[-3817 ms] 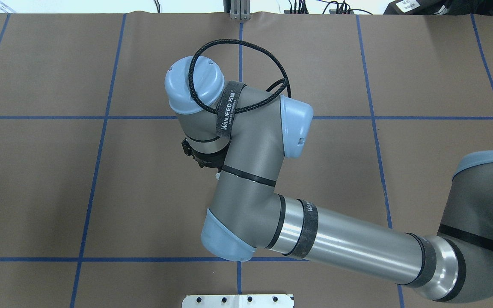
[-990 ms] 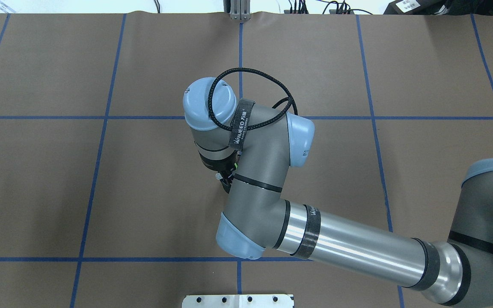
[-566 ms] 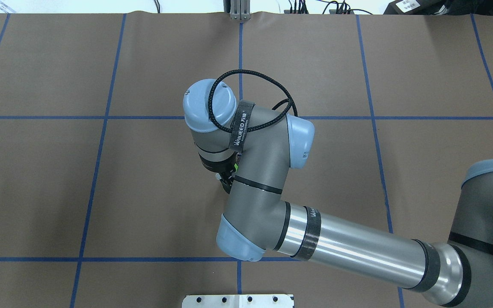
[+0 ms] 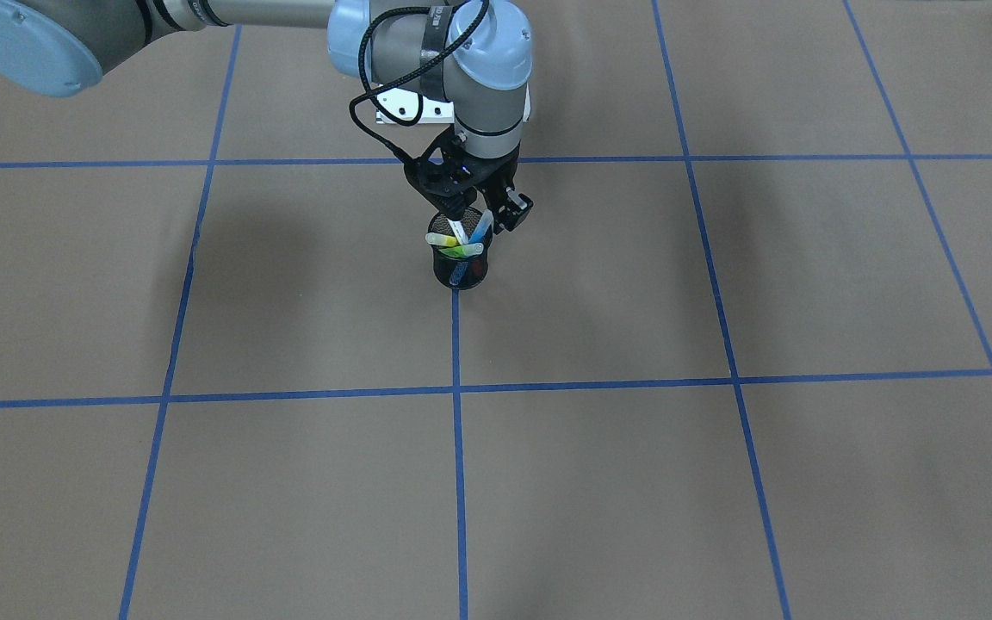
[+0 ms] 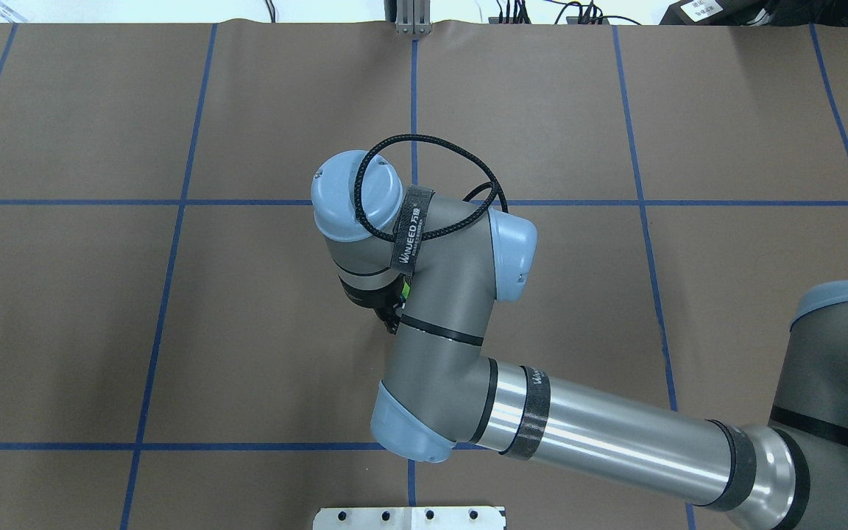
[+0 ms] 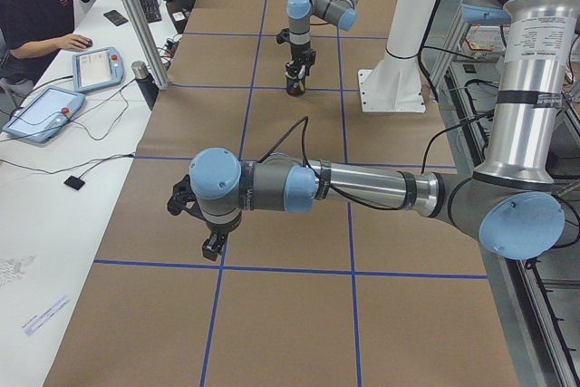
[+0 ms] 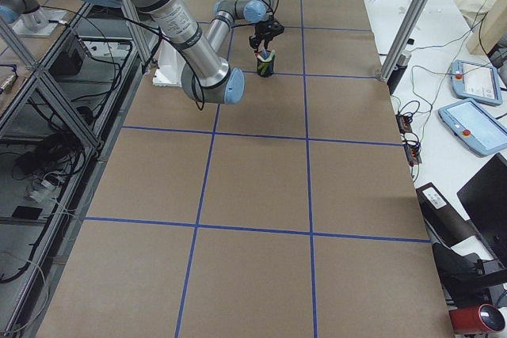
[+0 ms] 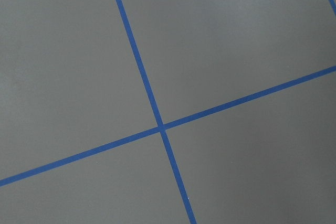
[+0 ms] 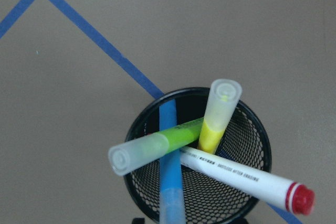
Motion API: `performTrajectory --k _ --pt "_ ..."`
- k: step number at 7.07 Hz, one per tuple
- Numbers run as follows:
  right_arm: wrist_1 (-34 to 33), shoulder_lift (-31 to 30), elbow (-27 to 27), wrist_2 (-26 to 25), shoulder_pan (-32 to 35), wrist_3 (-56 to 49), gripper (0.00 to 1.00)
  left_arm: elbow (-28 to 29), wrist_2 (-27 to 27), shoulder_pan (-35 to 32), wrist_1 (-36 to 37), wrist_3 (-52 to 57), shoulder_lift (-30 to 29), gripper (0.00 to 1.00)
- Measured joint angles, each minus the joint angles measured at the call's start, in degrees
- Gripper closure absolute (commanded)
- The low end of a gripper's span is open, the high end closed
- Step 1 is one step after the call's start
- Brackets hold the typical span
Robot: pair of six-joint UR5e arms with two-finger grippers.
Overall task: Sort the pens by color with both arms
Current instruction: 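Close the right gripper on the blue marker and lift it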
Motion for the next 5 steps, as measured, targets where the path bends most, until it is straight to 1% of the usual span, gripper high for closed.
performTrajectory --k 1,3,5 --pt "0.0 0.0 0.1 0.0 0.0 0.0 0.5 0.0 0.0 0.0 0.0 0.0 0.0 0.01" --pt "0.0 0.0 0.2 0.0 0.1 0.0 0.53 0.0 0.0 0.0 0.0 0.0 0.0 0.01" --pt "0.0 0.0 0.6 0.1 0.4 -0.2 0.53 0.0 0.0 0.1 0.0 0.0 0.2 0.01"
